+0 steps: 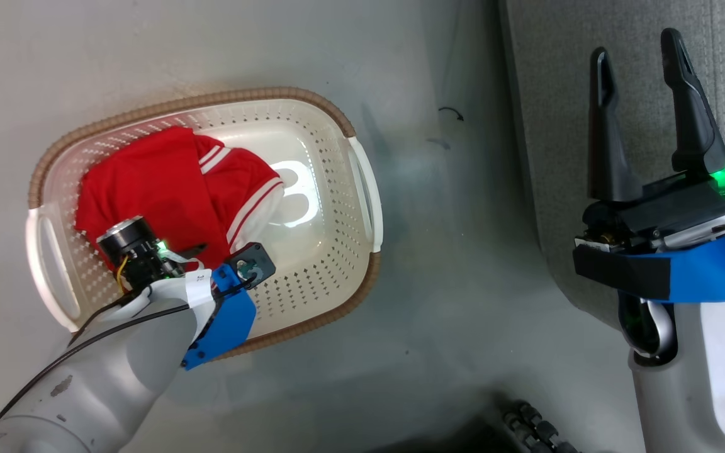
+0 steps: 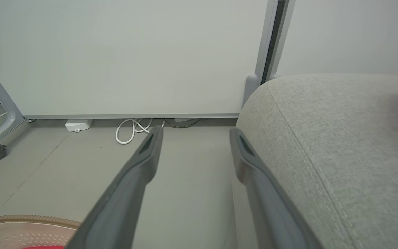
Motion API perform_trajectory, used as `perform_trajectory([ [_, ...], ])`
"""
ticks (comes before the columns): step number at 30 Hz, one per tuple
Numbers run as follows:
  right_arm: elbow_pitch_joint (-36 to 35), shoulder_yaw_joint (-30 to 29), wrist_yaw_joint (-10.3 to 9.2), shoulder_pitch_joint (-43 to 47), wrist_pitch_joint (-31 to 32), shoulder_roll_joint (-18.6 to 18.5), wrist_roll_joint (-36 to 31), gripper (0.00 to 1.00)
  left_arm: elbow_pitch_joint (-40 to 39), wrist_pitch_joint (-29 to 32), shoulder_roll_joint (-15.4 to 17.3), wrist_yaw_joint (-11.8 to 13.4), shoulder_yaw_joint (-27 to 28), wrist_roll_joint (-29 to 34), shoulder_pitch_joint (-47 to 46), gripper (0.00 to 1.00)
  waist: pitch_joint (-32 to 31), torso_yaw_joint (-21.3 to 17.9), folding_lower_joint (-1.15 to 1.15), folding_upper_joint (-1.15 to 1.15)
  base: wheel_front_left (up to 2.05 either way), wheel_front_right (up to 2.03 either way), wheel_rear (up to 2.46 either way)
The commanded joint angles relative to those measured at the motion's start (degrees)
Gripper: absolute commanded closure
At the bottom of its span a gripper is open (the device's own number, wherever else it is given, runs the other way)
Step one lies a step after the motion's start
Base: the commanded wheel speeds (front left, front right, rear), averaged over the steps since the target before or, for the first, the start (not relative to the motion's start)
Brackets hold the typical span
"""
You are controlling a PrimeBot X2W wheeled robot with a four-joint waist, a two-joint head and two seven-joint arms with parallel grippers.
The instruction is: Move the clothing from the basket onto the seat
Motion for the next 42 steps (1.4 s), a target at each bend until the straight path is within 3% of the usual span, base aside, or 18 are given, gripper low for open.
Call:
perform_trajectory([
  [1,-0.33,-0.04,0.03,-0.84,-0.03,0.03,0.2,0.0,0.05,0.92,0.6,-0.05,-0.16,1.24,-0.12,0.0,1.02,-0.44,-0.01,0.0,0.0,0.0,0.0],
  [10,-2.28,-0.69,0.03,-1.4,-0.03,0.03,0.33,0.0,3.06,2.98,1.75,-0.05,-0.16,8.15,-3.4,0.0,5.4,-1.59,-0.01,0.0,0.0,0.0,0.0],
  [23,-5.18,-0.99,0.03,-0.6,-0.04,0.04,-0.32,0.0,7.98,-0.87,2.2,-0.05,-0.16,8.47,-7.83,0.0,10.01,-2.41,-0.01,0.0,0.0,0.0,0.0],
  [24,-5.11,-1.07,0.03,-0.63,-0.04,0.04,-0.34,0.0,7.93,-1.62,1.95,-0.05,-0.16,8.56,-7.92,0.55,10.0,-2.3,-0.01,0.0,0.0,0.0,0.0],
  [25,-4.94,-1.1,0.03,-0.69,-0.04,0.04,-0.42,0.0,7.78,-2.61,1.67,-0.05,-0.16,8.54,-8.24,1.0,9.94,-2.18,-0.01,0.0,0.0,0.0,0.0],
  [34,-4.15,-1.29,0.03,-1.45,-0.04,0.04,-0.63,0.0,8.38,-7.36,-0.14,-0.05,-0.17,6.94,-7.91,1.0,7.46,-0.89,-0.01,0.0,0.0,0.0,0.0],
  [42,-2.59,-1.43,0.03,-0.56,-0.03,0.03,-1.2,0.0,8.59,-14.29,-2.84,-0.05,0.01,1.1,-6.5,1.0,1.95,1.72,-0.01,0.0,0.0,0.0,0.0],
])
